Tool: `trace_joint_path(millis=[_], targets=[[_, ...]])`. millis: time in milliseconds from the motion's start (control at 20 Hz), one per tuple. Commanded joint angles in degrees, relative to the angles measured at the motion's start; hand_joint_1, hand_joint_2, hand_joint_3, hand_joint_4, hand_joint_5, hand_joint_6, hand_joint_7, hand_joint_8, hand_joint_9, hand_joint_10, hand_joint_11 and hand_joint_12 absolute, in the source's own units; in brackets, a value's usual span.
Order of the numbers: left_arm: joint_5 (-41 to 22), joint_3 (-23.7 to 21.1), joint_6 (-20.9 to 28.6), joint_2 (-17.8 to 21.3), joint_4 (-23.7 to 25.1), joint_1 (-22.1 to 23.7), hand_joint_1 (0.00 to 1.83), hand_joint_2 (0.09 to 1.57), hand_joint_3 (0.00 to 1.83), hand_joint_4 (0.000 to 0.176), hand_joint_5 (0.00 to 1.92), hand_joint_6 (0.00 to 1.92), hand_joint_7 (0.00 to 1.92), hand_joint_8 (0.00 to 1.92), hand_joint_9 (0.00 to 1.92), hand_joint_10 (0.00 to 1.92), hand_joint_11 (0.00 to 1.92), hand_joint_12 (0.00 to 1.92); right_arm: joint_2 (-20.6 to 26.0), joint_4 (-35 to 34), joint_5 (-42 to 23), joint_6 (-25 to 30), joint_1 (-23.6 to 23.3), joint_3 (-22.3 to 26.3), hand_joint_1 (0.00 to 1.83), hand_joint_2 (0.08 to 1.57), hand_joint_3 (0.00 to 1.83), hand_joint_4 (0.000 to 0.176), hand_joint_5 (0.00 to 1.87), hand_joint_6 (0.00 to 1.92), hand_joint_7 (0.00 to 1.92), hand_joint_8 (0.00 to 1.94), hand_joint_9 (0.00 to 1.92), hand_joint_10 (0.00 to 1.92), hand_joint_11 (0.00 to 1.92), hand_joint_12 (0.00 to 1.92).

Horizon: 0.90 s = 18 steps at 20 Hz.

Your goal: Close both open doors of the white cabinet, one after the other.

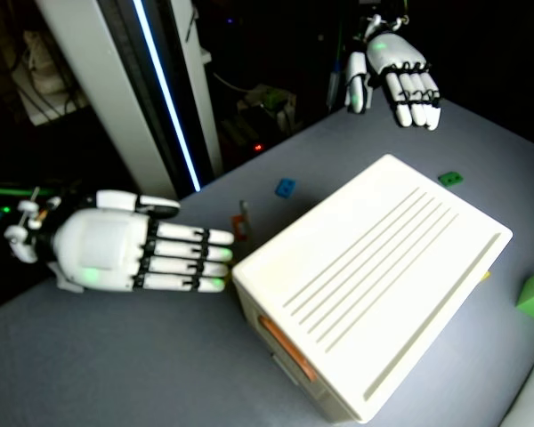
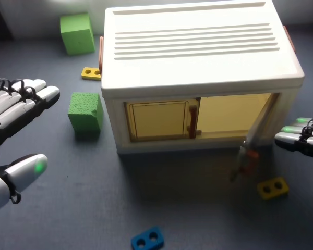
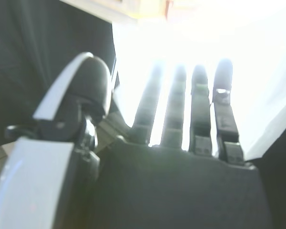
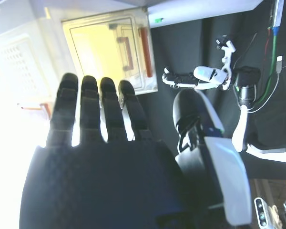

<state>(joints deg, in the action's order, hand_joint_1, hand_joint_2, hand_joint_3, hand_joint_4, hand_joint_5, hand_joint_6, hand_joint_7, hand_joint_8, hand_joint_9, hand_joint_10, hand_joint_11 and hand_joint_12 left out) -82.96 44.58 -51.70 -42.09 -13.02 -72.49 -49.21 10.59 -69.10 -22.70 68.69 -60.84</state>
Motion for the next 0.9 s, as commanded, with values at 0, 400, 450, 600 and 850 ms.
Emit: trace_joint_path(millis=[0, 400, 450, 600, 850], targets=[[-7.4, 0.0, 0.0, 0.2, -0.3, 0.1, 0.00, 1.57, 0.05, 0.000, 0.05, 0.01, 0.03, 0.00, 0.05, 0.01, 0.00, 0.59, -0.3, -0.9, -6.6, 0.7, -0.8, -0.2, 0.00, 1.53, 0.00, 0.000, 0.04, 0.01, 0.01, 0.00, 0.00, 0.00, 0.00, 0.00], [-7.4, 0.0, 0.0, 0.2, -0.3, 0.1, 0.00, 1.57, 0.05, 0.000, 0.09, 0.00, 0.07, 0.00, 0.10, 0.00, 0.00, 0.73, -2.2, 1.5, -6.0, 1.6, -4.2, -1.2, 0.00, 1.54, 0.00, 0.000, 0.01, 0.00, 0.00, 0.00, 0.00, 0.00, 0.00, 0.00], [-7.5, -0.1, 0.0, 0.2, -0.3, 0.1, 0.00, 1.57, 0.06, 0.000, 0.09, 0.00, 0.07, 0.00, 0.09, 0.00, 0.00, 0.69, -2.5, 1.9, -5.9, 1.8, -4.6, -1.3, 0.00, 1.53, 0.00, 0.000, 0.01, 0.00, 0.00, 0.00, 0.00, 0.00, 0.00, 0.00], [-7.5, -0.1, 0.0, 0.2, -0.3, 0.1, 0.00, 1.57, 0.04, 0.000, 0.07, 0.00, 0.04, 0.00, 0.07, 0.00, 0.00, 0.65, -3.3, 3.1, -5.5, 2.2, -6.2, -1.7, 0.00, 1.53, 0.00, 0.000, 0.00, 0.00, 0.00, 0.00, 0.00, 0.00, 0.00, 0.00], [-7.6, -0.2, 0.0, 0.2, -0.3, 0.1, 0.00, 1.57, 0.10, 0.000, 0.08, 0.00, 0.05, 0.00, 0.08, 0.00, 0.00, 0.65, -5.2, 4.7, -4.7, 3.1, -8.6, -2.9, 0.00, 1.54, 0.01, 0.000, 0.00, 0.00, 0.00, 0.00, 0.00, 0.00, 0.01, 0.00]])
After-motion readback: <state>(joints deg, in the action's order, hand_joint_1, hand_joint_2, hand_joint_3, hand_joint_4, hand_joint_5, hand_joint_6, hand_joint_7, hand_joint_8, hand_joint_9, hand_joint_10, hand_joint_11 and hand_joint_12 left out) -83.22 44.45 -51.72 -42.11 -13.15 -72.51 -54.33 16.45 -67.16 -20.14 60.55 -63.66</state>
